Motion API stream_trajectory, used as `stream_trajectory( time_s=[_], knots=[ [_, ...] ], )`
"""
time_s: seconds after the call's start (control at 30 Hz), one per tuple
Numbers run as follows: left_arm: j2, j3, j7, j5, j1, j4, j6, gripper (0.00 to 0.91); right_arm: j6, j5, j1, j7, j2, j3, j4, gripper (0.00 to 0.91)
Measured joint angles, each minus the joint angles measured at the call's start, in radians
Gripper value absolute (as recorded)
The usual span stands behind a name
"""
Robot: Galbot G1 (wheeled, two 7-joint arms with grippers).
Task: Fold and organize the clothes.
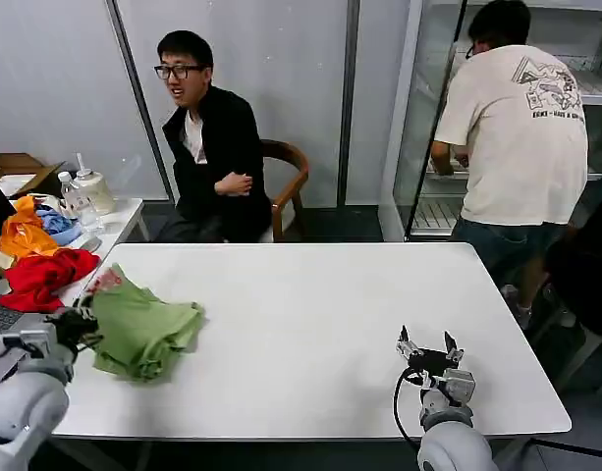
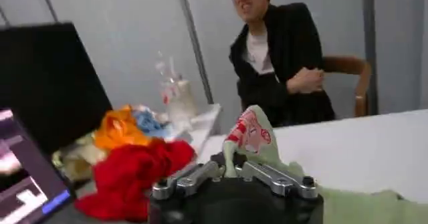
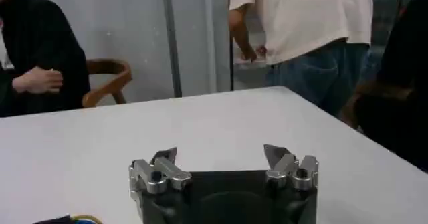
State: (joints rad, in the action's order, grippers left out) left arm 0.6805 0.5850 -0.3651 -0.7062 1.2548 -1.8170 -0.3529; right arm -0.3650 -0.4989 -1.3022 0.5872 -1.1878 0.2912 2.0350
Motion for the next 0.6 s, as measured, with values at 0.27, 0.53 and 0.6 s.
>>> stream_trajectory(
  time_s=[0.27,0.53,0.6],
  knots=[
    [-0.097,-0.013,-0.004,-0.009,-0.063,0.005,-0.015,0.01,0.003,0.0,0.0,0.0,-0.004,-0.002,-0.002,0.907],
    [-0.096,-0.039,-0.029,-0.03,-0.076,-0.077,-0.037,0.01,0.002,0.006,0.005,0.0,-0.015,-0.007,-0.009,0.907],
    [-0.075,-0.05,-0.035,-0.036,-0.069,-0.113,-0.043,0.01,0.001,0.009,0.006,0.001,-0.017,-0.007,-0.011,0.907]
  ],
)
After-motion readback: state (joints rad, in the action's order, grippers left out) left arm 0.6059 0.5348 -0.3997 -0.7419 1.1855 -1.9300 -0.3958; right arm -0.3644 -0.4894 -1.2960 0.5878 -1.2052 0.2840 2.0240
